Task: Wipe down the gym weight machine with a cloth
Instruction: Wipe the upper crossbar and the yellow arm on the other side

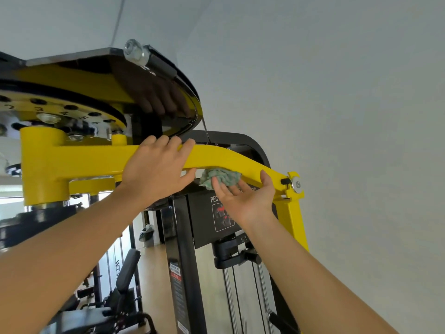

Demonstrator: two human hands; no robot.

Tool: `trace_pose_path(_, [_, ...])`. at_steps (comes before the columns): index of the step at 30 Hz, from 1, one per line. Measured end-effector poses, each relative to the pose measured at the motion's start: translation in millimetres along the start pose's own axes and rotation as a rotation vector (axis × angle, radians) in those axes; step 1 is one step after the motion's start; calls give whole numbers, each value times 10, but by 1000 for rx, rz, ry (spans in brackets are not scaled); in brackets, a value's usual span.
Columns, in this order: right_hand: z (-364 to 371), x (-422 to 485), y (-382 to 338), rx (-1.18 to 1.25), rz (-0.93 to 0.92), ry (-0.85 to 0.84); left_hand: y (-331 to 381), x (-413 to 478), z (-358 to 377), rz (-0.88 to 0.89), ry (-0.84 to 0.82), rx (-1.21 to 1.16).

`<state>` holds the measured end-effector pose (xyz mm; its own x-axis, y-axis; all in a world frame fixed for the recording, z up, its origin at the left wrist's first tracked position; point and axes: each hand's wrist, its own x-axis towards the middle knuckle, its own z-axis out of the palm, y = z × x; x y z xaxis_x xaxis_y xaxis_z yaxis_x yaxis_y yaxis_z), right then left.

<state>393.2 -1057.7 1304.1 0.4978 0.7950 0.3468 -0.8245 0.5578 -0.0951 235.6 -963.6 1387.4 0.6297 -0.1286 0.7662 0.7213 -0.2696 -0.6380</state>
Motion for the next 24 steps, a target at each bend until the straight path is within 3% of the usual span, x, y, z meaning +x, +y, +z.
trace_pose_path(12, [-410,61,-679,-44,-254,161,-34,-13,-24,-10,5,9])
trace_pose_path(24, [1,-46,-84,-72,-51,44,5,-5,-39,-24,-19,-3])
